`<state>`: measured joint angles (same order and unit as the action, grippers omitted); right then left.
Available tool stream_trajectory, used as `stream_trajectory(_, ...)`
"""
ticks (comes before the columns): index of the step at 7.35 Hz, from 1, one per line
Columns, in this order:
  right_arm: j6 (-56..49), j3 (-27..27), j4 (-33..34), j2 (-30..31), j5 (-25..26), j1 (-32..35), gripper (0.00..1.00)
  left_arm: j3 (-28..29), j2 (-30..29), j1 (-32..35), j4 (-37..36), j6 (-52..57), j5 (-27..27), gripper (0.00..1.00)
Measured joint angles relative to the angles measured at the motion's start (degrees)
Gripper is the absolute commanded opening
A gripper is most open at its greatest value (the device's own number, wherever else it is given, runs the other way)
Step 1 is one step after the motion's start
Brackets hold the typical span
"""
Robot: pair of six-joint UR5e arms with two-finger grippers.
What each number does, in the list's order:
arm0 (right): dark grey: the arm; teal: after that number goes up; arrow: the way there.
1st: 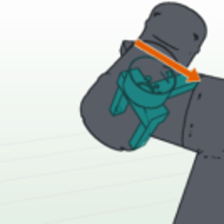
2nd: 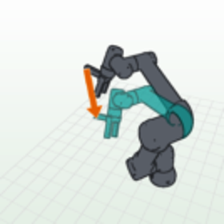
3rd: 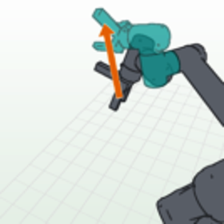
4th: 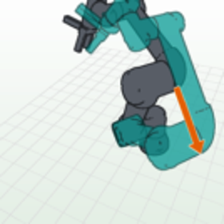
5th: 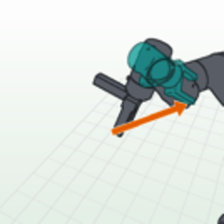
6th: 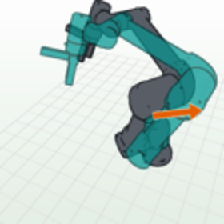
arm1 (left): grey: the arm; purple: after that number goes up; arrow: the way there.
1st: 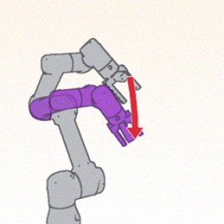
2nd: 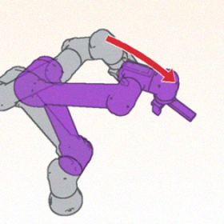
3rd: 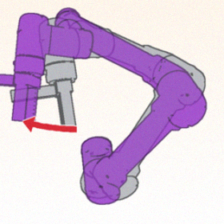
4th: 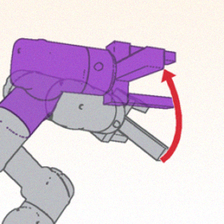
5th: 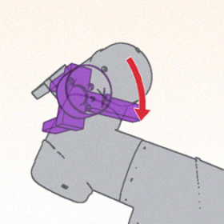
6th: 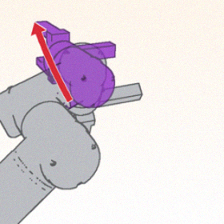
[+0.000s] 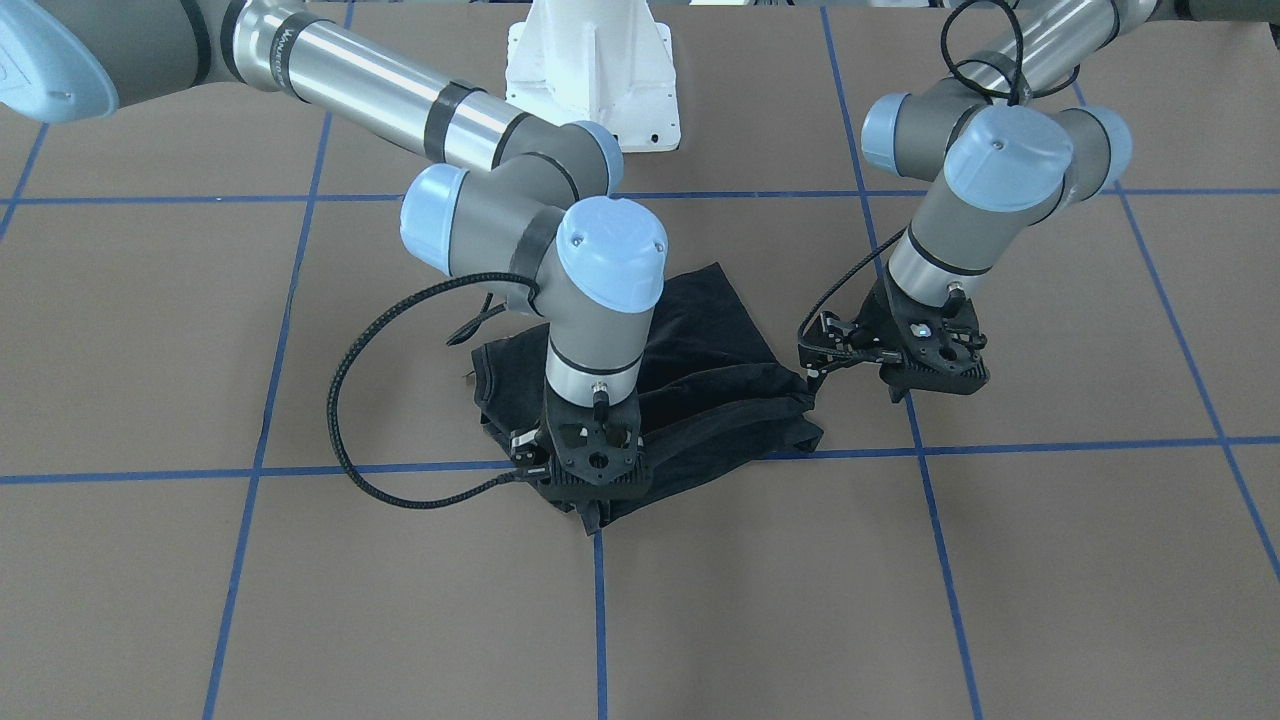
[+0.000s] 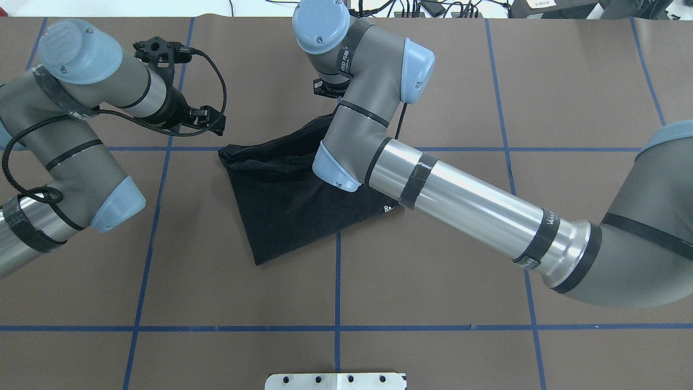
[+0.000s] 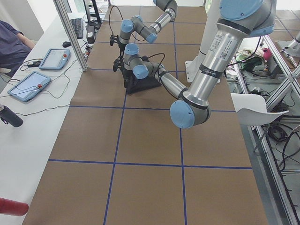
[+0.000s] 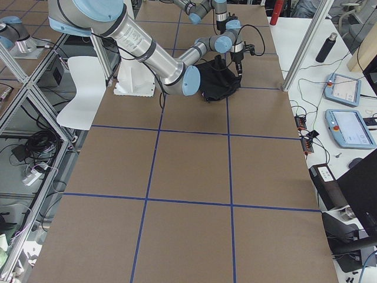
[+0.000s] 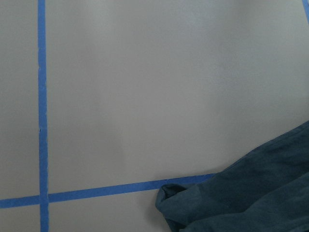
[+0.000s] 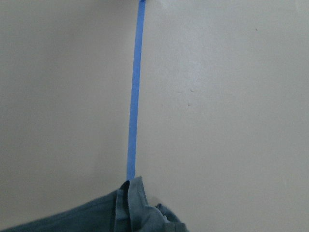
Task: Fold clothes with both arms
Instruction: 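Release the shirt and lift the right gripper away from the fold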
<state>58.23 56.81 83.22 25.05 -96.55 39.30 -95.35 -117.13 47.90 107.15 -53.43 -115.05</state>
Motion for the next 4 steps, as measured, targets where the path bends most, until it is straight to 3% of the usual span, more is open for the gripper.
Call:
stream_trajectory(1, -0.04, -4.29, -3.44, -0.91, 0.1, 0.48, 0.0, -0.08, -0.02, 0.0, -0.01, 0.0, 0.0, 1.0)
stream_trajectory(2, -0.21, -7.22, -5.34, -1.58, 0.19, 0.72, 0.12, -0.16, -0.01, 0.0, -0.01, 0.0, 0.0, 1.0)
stream_trajectory(3, -0.26, -9.23, -6.55, -2.03, 0.26, 0.81, 0.98, -0.22, 0.02, 0.0, -0.01, 0.0, -0.02, 1.0)
stream_trajectory(4, -0.12, -10.65, -8.1, -2.26, 0.24, 0.93, 0.99, -0.25, 0.05, 0.0, -0.01, 0.01, -0.14, 1.0)
